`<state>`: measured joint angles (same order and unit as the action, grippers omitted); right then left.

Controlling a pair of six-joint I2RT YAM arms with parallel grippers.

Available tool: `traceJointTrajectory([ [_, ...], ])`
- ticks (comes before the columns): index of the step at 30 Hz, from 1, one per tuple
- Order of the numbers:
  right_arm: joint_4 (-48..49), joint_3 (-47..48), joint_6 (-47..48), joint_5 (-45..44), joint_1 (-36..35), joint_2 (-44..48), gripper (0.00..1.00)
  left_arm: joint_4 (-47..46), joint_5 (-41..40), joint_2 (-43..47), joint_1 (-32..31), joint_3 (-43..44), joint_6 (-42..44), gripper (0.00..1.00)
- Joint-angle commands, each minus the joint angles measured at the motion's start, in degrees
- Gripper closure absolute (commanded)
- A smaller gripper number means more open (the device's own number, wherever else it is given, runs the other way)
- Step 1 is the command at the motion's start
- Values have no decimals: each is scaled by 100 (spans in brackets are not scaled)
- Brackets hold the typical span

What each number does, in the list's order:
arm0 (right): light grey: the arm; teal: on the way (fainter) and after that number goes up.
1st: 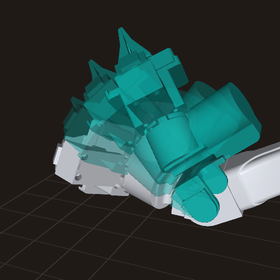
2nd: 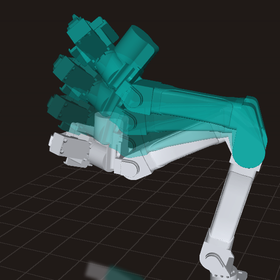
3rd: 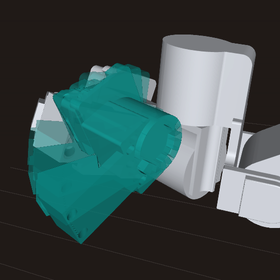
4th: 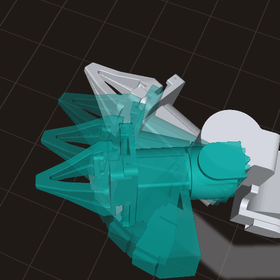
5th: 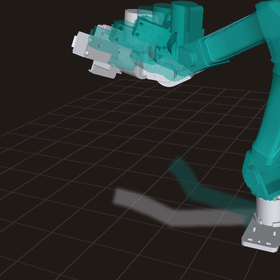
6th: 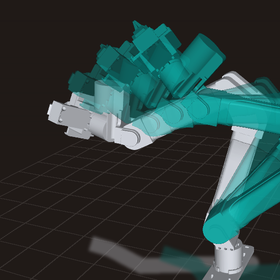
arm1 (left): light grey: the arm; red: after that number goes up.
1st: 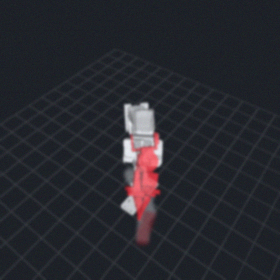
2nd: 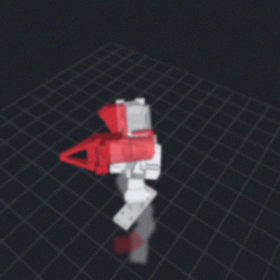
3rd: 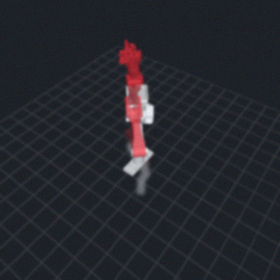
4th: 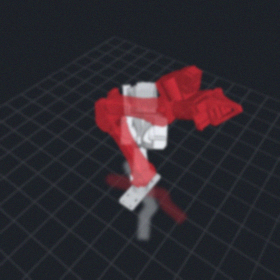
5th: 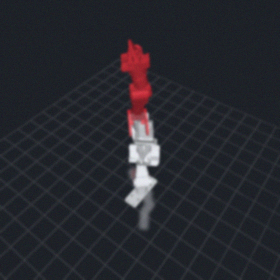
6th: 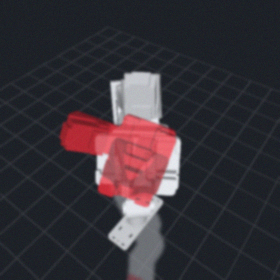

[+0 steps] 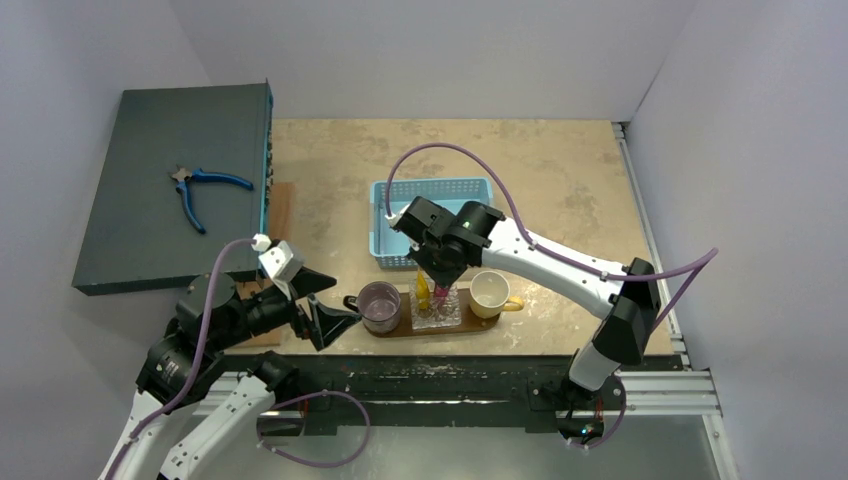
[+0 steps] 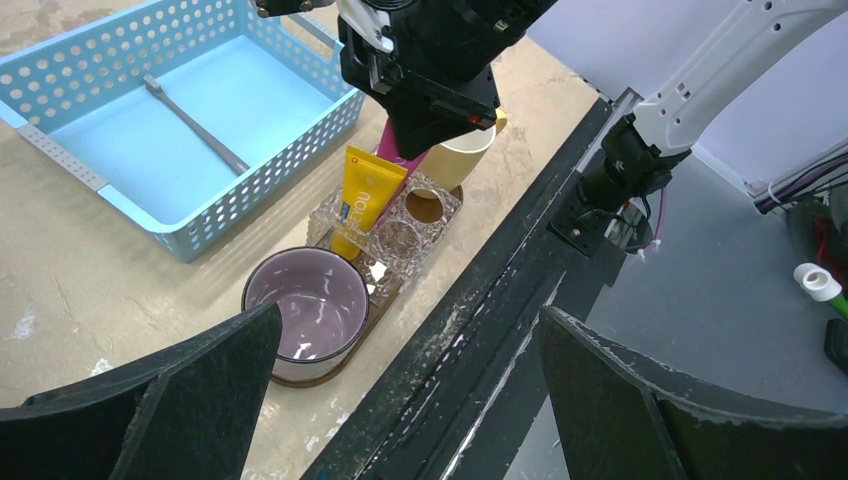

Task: Prepare toiletry sets of a toothbrush and toothpaste on the tray

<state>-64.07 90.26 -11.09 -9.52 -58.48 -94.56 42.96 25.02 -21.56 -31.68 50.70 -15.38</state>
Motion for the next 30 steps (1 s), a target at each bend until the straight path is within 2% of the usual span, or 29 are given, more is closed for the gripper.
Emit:
traceJointTrajectory([
  [1, 240, -80, 81, -112, 14, 0, 97, -116, -26, -92, -21, -42, 123, 0],
  [8, 352, -191, 124, -118, 47, -42, 94, -120, -41, -116, -20, -47, 123, 0],
  [15, 388, -173, 142, -133, 65, -80, 87, -123, -49, -145, -22, -51, 123, 0],
  [22, 308, 78, 133, -389, 106, 16, 70, -123, -38, -173, -21, -51, 131, 0],
  [28, 389, 383, 149, -543, 198, 169, 64, -118, -77, -223, -18, -50, 140, 0],
  [30, 480, 466, 160, -631, 241, 219, 57, -119, -89, -239, -22, -59, 144, 0],
])
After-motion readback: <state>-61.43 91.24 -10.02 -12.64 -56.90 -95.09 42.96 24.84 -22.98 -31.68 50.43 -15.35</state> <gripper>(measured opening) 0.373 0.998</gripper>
